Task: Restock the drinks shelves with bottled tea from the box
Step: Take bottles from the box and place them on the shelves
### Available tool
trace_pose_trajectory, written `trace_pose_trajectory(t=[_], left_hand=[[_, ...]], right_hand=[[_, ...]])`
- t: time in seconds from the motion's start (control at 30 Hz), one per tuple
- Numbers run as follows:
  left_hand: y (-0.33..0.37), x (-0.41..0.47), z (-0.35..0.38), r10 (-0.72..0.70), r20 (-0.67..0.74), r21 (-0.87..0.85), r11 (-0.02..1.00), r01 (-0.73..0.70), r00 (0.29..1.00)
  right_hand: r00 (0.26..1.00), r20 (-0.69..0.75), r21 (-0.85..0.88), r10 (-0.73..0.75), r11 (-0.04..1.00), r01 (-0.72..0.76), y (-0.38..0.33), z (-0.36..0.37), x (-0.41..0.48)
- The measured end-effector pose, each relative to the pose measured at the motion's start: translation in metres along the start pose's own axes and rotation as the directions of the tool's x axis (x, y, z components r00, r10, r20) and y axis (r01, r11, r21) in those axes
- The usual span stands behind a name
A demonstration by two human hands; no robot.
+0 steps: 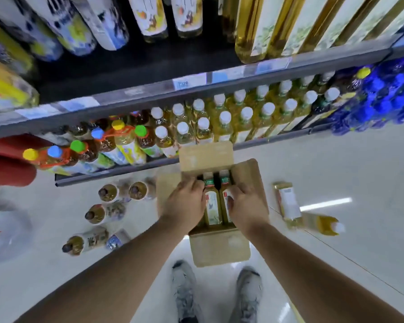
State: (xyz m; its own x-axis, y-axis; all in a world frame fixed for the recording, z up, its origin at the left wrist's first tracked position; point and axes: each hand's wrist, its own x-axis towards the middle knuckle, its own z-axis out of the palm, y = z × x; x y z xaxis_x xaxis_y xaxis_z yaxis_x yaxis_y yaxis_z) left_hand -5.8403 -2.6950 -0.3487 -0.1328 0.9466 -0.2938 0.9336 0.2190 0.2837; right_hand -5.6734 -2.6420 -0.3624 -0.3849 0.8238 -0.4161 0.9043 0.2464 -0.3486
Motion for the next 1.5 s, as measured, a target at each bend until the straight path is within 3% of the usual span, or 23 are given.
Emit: trace_pose_trajectory(t=[0.13,0.27,0.37,0.43,0.57,0.73,0.83,1.07,1.27,1.5], left_hand=[[-0.016,0.032,0.078,-0.088,0.088,-0.061,0.994,0.094,0.992],[-0.021,0.070,0.133,-0.259,0.205,-0.149,0.945,0.291,0.944],[-0.026,0.091,0.166,-0.417,0.341,-0.288,0.807,0.516,0.843],[-0.029,0.100,0.183,-0.441,0.434,-0.377,0.703,0.603,0.786],[-0.034,0.111,0.196,-0.443,0.463,-0.595,0.487,0.640,0.768],[-0.044,0.119,0.191,-0.463,0.532,-0.668,0.285,0.688,0.709],[-0.043,0.110,0.180,-0.468,0.479,-0.668,0.353,0.655,0.742],[-0.021,0.071,0.122,-0.424,0.208,-0.599,0.658,0.457,0.882],[-0.001,0.040,0.046,-0.416,0.103,-0.683,0.631,0.369,0.903],[0.059,-0.001,-0.114,-0.316,-0.082,-0.629,0.752,0.197,0.945]], right_hand=[[0.992,0.072,0.023,0.108,0.994,-0.110,0.010,0.067,0.046],[0.973,0.133,0.053,0.188,0.979,-0.197,0.014,0.117,0.091],[0.956,0.129,0.047,0.262,0.962,-0.270,0.017,0.143,0.116],[0.953,0.088,0.062,0.289,0.953,-0.295,0.017,0.152,0.129],[0.945,0.039,0.182,0.325,0.927,-0.327,0.018,0.156,0.149],[0.926,0.020,0.223,0.378,0.901,-0.372,0.009,0.156,0.148],[0.923,0.008,0.296,0.385,0.880,-0.370,0.004,0.146,0.138],[0.932,-0.017,0.389,0.363,0.861,-0.328,-0.010,0.092,0.103],[0.970,-0.155,0.486,0.189,0.869,-0.092,-0.020,0.025,0.056],[0.966,-0.254,0.554,0.042,0.825,0.110,-0.051,-0.137,-0.008]])
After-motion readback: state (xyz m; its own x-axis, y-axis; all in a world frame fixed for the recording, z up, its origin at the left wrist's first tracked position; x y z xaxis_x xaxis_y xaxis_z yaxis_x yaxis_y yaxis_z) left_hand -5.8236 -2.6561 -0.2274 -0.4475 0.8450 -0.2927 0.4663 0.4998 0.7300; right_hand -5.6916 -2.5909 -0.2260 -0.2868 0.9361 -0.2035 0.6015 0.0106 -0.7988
